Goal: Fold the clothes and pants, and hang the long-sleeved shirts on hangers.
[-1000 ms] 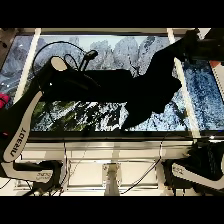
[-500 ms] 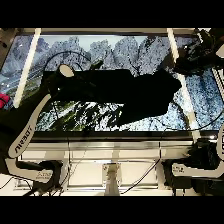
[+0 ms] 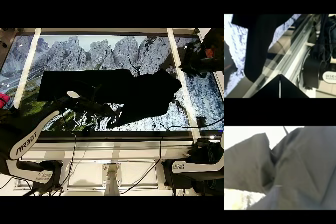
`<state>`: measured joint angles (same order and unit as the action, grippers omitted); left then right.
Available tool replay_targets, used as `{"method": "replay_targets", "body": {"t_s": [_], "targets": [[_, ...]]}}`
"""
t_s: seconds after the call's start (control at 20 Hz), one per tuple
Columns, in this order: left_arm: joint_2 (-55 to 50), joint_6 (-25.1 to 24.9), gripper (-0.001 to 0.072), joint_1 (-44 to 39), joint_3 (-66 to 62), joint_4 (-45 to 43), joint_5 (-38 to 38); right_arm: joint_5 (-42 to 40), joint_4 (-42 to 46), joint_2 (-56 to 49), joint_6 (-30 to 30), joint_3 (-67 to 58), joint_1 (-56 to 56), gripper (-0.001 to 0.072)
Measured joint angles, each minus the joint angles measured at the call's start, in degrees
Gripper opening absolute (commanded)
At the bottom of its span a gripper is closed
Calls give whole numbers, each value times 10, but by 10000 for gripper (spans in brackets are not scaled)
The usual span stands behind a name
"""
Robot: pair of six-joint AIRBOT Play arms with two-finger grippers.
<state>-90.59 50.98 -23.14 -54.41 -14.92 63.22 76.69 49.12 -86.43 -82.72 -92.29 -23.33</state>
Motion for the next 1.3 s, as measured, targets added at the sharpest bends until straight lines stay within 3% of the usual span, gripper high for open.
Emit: {"method": "replay_targets", "body": {"t_s": [0.1,0.15,0.25,0.6,0.7,0.75,0.8,1.1,1.3], "targets": [[0,7,121,-11,10,4,-25,2,-37,-1,6,-1,-21,451],[0,9,165,-14,12,-5,-39,2,-46,-2,7,-1,-28,451],[0,11,363,-18,16,-34,-65,3,-61,-3,10,-1,-34,452],[-23,15,375,-51,19,-52,-103,3,-78,-3,13,-1,-30,451],[-38,15,326,-62,19,-27,-106,4,-80,-3,14,-1,-27,451],[-44,15,202,-66,19,-12,-107,3,-81,-3,14,-1,-25,451],[-49,16,27,-69,19,5,-106,3,-81,-3,14,-1,-24,445],[-56,-1,1,-62,9,52,-88,-14,-62,-3,14,-1,-21,444],[1,21,1,8,7,-19,-72,-21,6,-9,6,2,-34,443]]}}
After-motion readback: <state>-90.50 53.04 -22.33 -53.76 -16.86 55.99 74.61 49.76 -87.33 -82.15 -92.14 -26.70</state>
